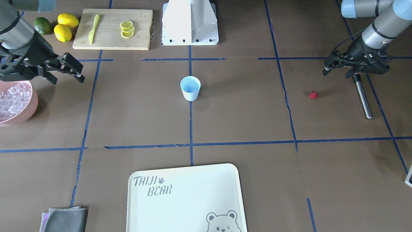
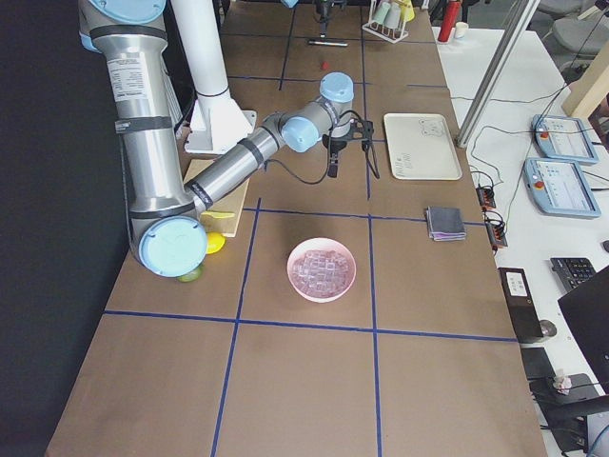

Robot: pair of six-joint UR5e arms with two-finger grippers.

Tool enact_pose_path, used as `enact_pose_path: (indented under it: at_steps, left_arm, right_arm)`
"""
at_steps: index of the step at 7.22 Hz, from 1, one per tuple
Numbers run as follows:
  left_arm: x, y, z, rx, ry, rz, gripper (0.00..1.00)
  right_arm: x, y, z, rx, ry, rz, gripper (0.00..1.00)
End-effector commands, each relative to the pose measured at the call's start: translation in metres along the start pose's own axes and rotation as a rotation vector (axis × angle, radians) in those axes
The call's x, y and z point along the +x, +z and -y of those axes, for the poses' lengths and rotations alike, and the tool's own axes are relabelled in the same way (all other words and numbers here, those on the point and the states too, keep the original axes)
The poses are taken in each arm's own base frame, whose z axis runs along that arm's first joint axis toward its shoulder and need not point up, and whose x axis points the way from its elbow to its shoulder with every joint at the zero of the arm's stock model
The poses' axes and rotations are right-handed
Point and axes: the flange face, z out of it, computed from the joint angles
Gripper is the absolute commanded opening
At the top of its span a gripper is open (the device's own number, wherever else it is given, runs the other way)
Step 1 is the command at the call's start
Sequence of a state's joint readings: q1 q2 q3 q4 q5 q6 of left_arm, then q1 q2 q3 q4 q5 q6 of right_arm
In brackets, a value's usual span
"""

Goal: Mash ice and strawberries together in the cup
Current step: 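Withdraw the right gripper toward the bowl while the left gripper approaches the strawberry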

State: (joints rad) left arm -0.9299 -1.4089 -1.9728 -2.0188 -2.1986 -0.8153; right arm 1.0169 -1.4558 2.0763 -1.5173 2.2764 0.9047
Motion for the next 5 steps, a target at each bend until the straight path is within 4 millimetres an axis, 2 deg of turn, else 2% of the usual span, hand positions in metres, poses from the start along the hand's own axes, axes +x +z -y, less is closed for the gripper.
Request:
enact_pose_path:
  at_steps: [1,3,4,5]
  left_arm:
    - [0.015,0.022,-0.008,0.007,0.005,0.015,1.00]
    - [0.018,0.053,-0.011,0.000,-0.003,0.065,1.00]
    - [0.024,0.074,0.007,0.008,-0.002,0.079,1.00]
    - [0.022,0.082,0.010,0.000,-0.009,0.085,1.00]
  right_arm:
    - [0.106,-0.029,0.004,0.002,-0.119,-0.052,1.00]
    - [0.171,-0.049,0.004,-0.033,-0.220,-0.121,1.00]
    - [0.183,-0.054,0.006,-0.059,-0.249,-0.144,1.00]
    - [0.185,-0.053,0.005,-0.068,-0.251,-0.150,1.00]
